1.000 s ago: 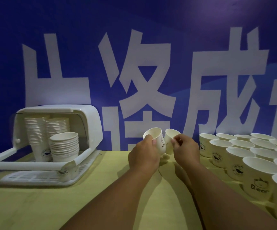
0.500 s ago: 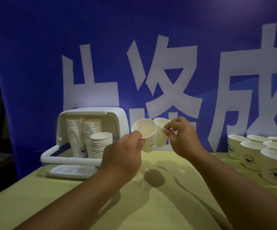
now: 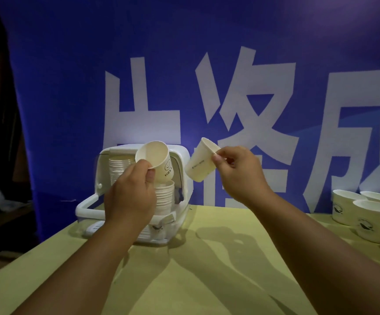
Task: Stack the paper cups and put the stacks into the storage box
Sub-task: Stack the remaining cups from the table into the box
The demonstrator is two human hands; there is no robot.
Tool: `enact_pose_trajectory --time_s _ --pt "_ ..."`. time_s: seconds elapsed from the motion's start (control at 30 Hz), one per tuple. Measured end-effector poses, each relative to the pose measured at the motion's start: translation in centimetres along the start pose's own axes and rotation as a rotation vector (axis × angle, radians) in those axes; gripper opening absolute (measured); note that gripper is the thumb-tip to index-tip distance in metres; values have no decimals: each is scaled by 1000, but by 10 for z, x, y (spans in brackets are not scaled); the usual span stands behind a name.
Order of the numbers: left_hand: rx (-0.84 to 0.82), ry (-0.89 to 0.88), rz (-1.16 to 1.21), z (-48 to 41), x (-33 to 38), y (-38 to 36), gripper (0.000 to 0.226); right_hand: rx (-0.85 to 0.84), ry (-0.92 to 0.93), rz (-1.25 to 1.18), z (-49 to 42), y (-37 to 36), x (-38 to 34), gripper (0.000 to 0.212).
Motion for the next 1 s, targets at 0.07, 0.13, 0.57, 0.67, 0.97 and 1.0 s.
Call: enact_pose_trajectory --time_s 0.07,0.13,0.57,0.67,0.97,1.0 --pt "-60 0 -54 -5 -5 -4 22 31 -61 -91 -11 -9 -7 19" --pt "-123 -12 -124 -8 -8 -8 20 112 -103 -170 -21 -13 -16 18" --pt "-432 7 79 10 -13 -43 27 108 -127 -99 -9 -56 -10 19" --pt "-413 68 196 11 -13 -41 64 59 3 -40 -3 -67 -20 16" --pt "-308 -11 221 9 -13 -35 112 -176 181 227 6 -93 -29 20" --pt "-305 -33 214 9 -11 -35 111 -203 171 240 6 -96 -27 21"
Point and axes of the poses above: each hand's wrist, its own z-axis away from the middle knuckle, its own y-axis out of the back of the hand, x = y × z, the point moved 6 cm from there along -z, towards the middle knuckle, and after that the axes turned 12 degrees about -z, right-handed, at the moved point
